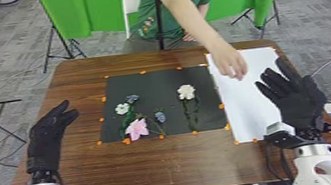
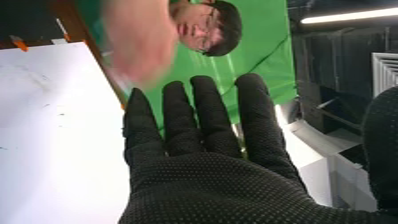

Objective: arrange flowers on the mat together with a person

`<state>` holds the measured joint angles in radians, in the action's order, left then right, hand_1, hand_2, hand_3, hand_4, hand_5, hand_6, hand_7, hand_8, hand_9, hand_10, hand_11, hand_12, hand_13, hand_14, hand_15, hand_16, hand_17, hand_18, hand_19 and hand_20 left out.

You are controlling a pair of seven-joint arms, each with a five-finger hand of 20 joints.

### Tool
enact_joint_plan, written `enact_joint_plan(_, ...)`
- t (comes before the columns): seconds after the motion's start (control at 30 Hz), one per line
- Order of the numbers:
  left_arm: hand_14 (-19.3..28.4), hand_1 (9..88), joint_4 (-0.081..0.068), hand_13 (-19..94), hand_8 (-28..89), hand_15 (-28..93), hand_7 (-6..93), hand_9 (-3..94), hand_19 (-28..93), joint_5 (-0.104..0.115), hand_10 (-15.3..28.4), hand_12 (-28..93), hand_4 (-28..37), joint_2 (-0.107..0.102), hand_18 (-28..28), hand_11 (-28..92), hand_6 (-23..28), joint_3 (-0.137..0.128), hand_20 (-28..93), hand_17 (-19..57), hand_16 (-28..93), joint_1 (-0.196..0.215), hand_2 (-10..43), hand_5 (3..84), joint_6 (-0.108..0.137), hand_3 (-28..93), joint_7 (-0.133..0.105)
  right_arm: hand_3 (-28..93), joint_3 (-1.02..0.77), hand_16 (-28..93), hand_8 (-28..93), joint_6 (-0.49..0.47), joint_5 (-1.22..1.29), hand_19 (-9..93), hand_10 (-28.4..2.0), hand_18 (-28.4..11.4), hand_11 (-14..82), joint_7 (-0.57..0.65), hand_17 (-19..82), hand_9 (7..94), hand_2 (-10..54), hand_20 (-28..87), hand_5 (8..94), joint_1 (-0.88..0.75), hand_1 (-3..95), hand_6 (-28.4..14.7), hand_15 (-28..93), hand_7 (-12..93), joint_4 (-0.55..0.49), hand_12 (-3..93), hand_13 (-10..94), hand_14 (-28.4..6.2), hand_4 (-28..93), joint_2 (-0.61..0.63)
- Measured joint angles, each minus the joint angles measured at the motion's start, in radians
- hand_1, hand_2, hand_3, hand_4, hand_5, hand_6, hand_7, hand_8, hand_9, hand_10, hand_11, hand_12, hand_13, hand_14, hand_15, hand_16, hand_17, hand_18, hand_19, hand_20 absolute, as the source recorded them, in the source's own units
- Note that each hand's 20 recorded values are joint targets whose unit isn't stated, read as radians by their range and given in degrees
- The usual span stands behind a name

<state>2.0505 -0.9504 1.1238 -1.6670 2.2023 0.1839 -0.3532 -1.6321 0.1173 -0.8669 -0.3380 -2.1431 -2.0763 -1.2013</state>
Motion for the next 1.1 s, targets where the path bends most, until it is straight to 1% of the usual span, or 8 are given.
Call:
enact_joint_plan(0.4,16.7,26.3,0.000,40,-6,13,10.8,49.6,2,0.001,14.1,14,-23.0,-0.001,11.4,19,3.8,-0.003,18,6.8,3,0.001,-5.8,48.2,-0.001,72,0.000,73,0.001,10,-8,-0.001,0.000,6,-14.8,-15.9,4.0,-0.005,15,39.3,3.5,24,37.6,0.009,6.7,-1.1,9,9,0.007,11.3,29,-12.0,-19,0.000)
enact_joint_plan(1.0,16.7,26.3,0.001,40,-6,13,10.8,49.5,2,0.006,14.1,14,-22.9,-0.001,11.2,19,3.8,-0.005,18,6.7,3,0.005,-5.9,48.2,0.000,72,-0.001,74,0.001,9,-8,0.000,-0.007,6,-15.0,-15.9,4.4,-0.002,15,41.4,3.7,24,39.4,0.009,6.5,-1.2,10,10,0.007,11.7,30,-12.1,-18,0.000)
enact_joint_plan(1.1,16.7,26.3,0.001,40,-6,14,10.8,49.5,2,0.008,14.1,14,-22.9,-0.002,11.2,19,3.8,-0.005,18,6.7,3,0.008,-5.8,48.2,0.000,72,-0.001,74,0.001,9,-8,0.000,-0.011,6,-15.2,-16.0,4.5,0.000,15,41.6,2.6,24,40.3,0.008,7.2,-1.2,10,11,0.007,11.7,30,-12.1,-18,0.000)
